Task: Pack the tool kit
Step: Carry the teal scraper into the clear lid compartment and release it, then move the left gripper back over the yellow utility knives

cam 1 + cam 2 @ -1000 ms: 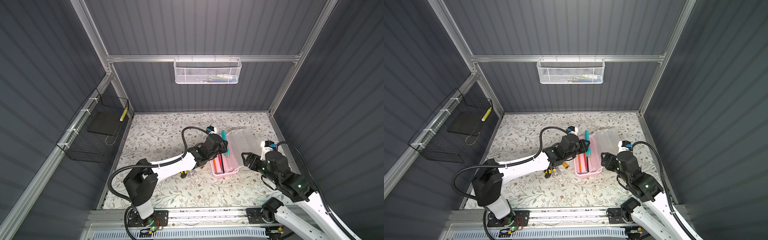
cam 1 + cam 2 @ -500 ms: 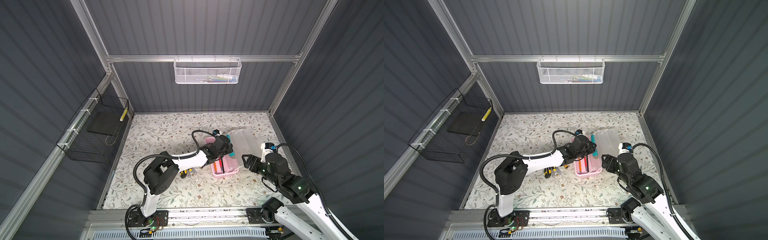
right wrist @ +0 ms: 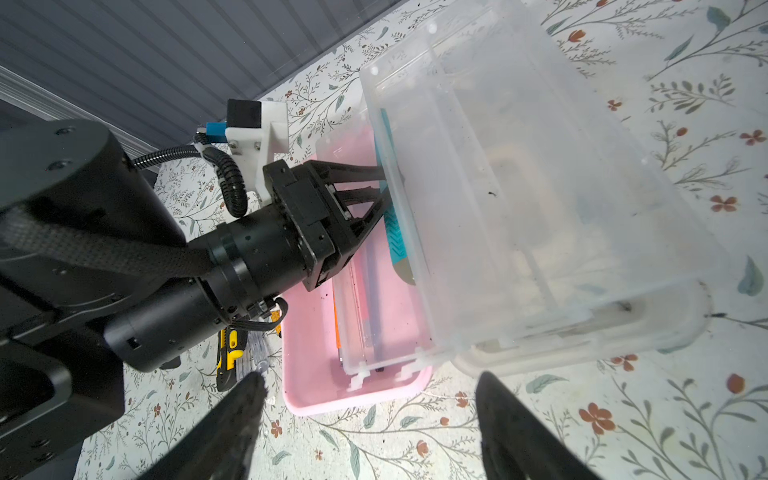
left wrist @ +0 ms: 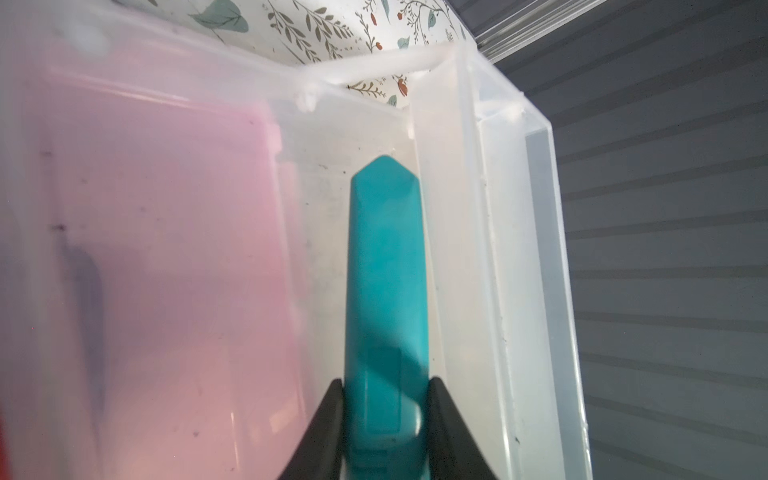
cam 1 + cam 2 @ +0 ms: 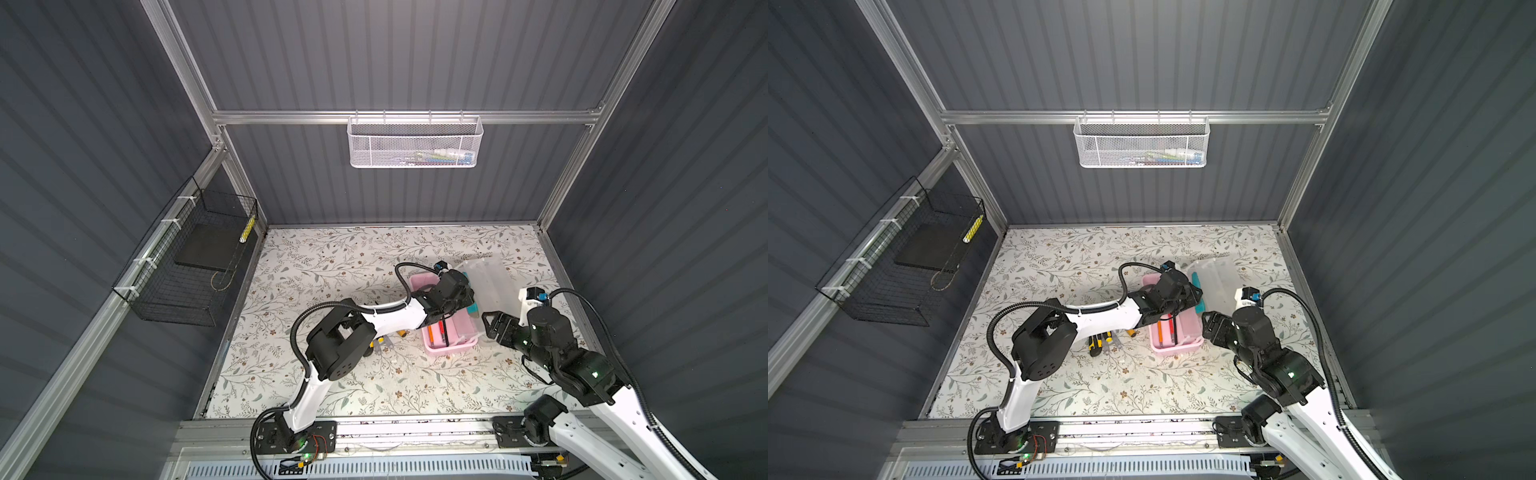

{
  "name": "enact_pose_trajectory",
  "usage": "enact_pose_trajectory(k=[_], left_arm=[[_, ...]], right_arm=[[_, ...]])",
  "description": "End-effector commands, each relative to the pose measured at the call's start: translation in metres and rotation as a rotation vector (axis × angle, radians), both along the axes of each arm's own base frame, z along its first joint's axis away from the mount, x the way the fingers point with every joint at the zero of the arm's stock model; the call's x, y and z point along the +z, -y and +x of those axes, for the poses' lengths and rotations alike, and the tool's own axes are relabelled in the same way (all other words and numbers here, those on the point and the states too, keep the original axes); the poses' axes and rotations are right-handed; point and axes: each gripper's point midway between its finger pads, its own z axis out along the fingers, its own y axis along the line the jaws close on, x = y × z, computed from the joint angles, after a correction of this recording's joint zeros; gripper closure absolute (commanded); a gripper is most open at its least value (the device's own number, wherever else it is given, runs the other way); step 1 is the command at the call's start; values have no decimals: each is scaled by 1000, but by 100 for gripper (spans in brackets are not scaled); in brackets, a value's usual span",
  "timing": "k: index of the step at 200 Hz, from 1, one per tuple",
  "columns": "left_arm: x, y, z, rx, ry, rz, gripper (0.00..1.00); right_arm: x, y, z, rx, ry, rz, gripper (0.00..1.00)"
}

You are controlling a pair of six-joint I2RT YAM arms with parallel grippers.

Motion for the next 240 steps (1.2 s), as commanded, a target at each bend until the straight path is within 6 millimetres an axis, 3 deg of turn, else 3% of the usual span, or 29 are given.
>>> enact_pose_trajectory(k=[1,28,96,140,202,240], left_arm=[[0,11,-4,-24,-15,-20,79],[4,12,-4,-28,-5,-25,62],[19,-2,-1,-7,50,-13,55],[46,-15,7,13,122,0,51],[101,-34,21,22,263,25,48],[131,-77,21,44,398,162,41]], right_arm=[[-4,1,0,6,-8,-14,19],[-3,0,0,7,-7,-15,19],[5,-4,4,25,5,-12,19],[9,-10,7,54,8,-20,19],[21,-18,9,94,19,-11,19],[21,-19,9,105,16,-11,20]])
